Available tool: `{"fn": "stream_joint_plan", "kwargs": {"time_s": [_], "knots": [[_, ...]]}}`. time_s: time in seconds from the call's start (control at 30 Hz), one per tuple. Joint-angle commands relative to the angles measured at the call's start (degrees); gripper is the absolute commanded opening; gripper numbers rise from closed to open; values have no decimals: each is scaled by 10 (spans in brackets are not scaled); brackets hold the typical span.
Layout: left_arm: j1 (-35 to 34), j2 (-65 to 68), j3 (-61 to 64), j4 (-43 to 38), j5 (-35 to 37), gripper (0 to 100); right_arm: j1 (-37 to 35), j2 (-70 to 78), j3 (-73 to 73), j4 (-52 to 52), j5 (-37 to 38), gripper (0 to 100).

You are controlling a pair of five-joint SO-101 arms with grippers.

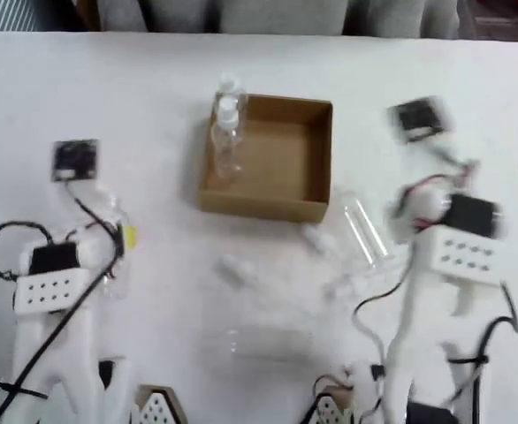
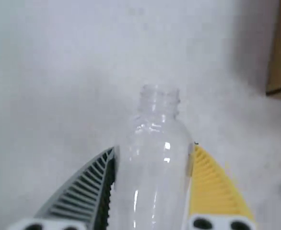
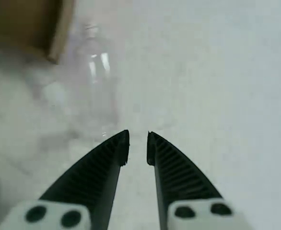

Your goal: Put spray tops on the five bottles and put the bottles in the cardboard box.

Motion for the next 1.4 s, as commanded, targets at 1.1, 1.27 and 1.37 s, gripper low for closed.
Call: {"fn": "stream_joint_plan", "kwargs": {"time_s": [1.1, 1.27, 1.37], "knots": [[-95, -8, 21, -82, 81, 24, -509, 233, 109, -211, -55, 131], [-95, -8, 21, -82, 81, 24, -509, 262, 109, -223, -26, 128], [-95, -8, 21, -82, 81, 24, -509, 280, 103, -224, -16, 127]]}}
